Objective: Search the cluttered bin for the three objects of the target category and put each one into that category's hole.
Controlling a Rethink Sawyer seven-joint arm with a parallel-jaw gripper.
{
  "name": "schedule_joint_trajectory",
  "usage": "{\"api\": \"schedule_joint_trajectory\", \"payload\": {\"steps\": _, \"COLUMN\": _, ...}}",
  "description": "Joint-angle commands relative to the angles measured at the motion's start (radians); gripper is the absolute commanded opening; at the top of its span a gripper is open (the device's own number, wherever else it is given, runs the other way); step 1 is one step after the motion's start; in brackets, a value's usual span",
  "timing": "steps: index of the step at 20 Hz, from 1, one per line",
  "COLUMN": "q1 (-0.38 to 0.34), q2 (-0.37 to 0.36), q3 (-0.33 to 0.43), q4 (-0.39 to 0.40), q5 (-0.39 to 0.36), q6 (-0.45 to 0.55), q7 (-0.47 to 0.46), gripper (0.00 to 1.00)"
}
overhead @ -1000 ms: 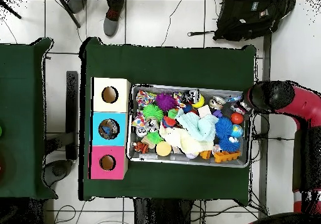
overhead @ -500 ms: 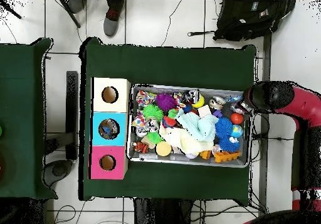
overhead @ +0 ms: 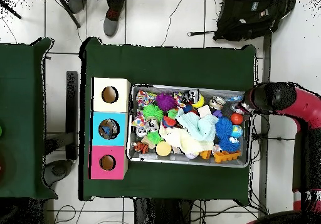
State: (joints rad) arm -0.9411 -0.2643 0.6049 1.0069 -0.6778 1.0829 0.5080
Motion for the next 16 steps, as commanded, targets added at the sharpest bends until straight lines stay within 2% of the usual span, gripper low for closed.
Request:
{"api": "schedule_joint_trajectory", "payload": {"steps": 1, "q1": -0.053, "q2": 0.091, "q3": -0.046, "q4": 0.026, "q5": -0.063, "q6": 0.068, "q7": -0.312, "gripper": 1.00}}
{"api": "schedule_joint_trajectory", "payload": {"steps": 5, "q1": -0.055, "q2": 0.076, "q3": -0.061, "q4": 0.045, "q5": -0.047, "q6": 0.086, "q7": -0.281, "gripper": 1.00}}
{"api": "schedule_joint_trajectory", "payload": {"steps": 6, "q1": -0.042, "q2": 0.058, "q3": -0.056, "q4": 0.029, "q5": -0.034, "q6": 0.122, "q7": -0.276, "gripper": 1.00}}
{"api": "schedule_joint_trajectory", "payload": {"steps": 10, "q1": -0.051, "q2": 0.037, "q3": -0.060, "q4": 0.061, "q5": -0.017, "q6": 0.123, "q7": -0.249, "gripper": 1.00}}
{"api": "schedule_joint_trajectory", "payload": {"steps": 12, "q1": -0.058, "q2": 0.028, "q3": -0.063, "q4": 0.077, "q5": -0.014, "q6": 0.106, "q7": -0.228, "gripper": 1.00}}
{"api": "schedule_joint_trajectory", "payload": {"steps": 16, "q1": -0.085, "q2": 0.006, "q3": -0.066, "q4": 0.118, "q5": -0.017, "q6": -0.005, "q7": -0.155, "gripper": 1.00}}
